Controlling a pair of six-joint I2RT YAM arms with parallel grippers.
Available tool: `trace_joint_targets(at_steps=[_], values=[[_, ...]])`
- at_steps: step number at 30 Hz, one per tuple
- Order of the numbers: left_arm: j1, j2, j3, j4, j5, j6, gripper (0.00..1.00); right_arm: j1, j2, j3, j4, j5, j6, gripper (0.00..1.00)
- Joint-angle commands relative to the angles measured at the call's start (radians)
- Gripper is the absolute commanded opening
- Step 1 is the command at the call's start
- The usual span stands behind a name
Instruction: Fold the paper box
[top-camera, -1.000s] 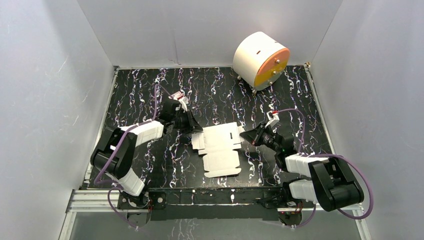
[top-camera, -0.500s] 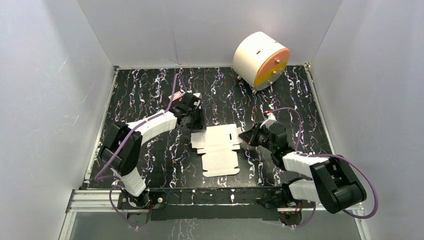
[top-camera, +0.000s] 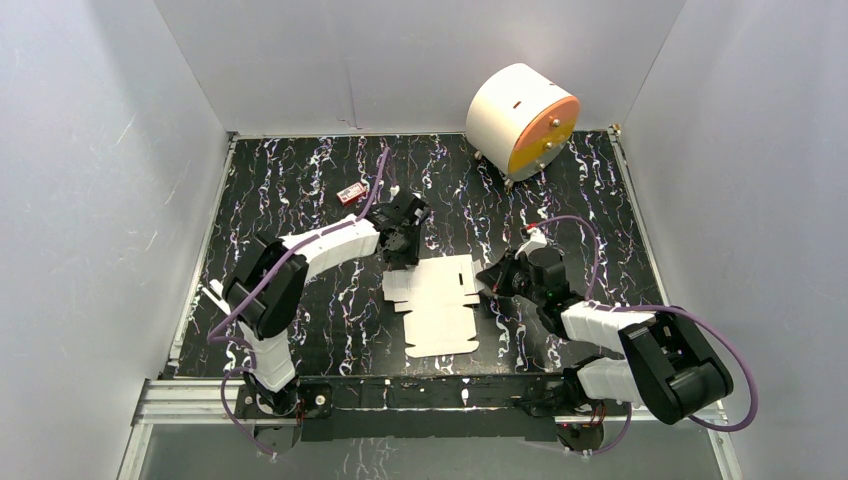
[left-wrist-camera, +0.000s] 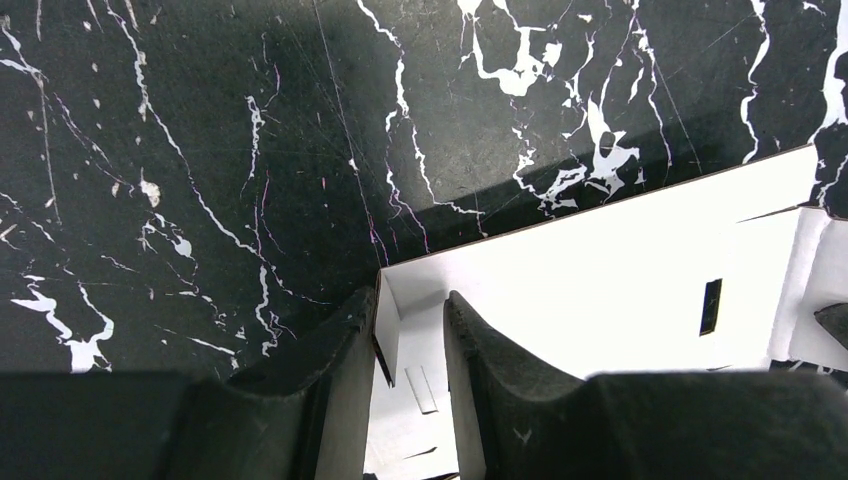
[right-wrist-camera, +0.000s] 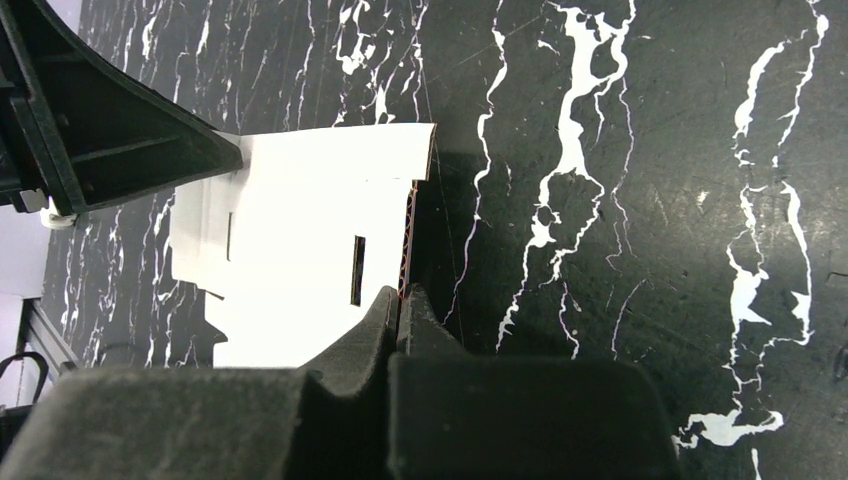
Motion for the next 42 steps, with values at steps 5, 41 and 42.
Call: trace_joint_targets(at_steps=[5, 41, 42], values=[[-0.043, 0.022, 0.078, -0.075, -0.058, 0.022, 0.29, 0.022, 0.001, 0.055, 0.026, 0.029, 0.000, 0.00], [0.028, -0.254, -0.236, 0.190, -0.017, 0.000, 0.02, -0.057, 0.115, 0.253, -0.144, -0.197, -0.140, 0.79], [0.029, -0.261, -0.241, 0.195, -0.019, -0.001, 0.02, -0.064, 0.135, 0.250, -0.125, -0.217, -0.128, 0.79]])
